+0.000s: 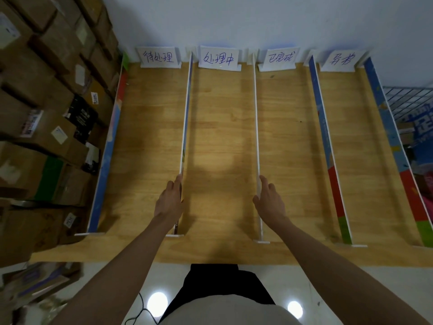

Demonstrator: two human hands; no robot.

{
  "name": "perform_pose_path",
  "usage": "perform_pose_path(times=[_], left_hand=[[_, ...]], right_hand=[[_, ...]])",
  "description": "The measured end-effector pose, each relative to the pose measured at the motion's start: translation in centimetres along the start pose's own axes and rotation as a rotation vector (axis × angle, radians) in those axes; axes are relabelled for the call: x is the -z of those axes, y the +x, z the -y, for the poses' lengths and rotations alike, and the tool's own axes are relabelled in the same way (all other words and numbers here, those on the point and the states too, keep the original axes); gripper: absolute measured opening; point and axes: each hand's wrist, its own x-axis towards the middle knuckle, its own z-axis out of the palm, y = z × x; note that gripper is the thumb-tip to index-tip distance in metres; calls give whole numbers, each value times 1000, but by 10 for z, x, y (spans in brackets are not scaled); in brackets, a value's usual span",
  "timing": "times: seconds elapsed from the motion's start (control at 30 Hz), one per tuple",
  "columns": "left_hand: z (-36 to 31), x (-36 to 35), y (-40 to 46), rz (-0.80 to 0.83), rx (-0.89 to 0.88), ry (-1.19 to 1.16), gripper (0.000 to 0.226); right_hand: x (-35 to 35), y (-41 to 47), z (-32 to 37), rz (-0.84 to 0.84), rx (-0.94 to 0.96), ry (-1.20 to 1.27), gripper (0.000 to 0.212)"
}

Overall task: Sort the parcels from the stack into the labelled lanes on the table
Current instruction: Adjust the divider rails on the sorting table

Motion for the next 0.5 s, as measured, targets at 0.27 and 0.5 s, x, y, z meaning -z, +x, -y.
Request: perform_pose_path(times=[0.27, 0.5], left_hand=[[11, -8, -2, -29, 24, -75, 76], [14, -12, 6, -48, 72, -157, 73]], right_hand=[[-10, -6, -4, 6, -43, 45, 71], [-9, 1, -6, 26, -56, 52, 65]])
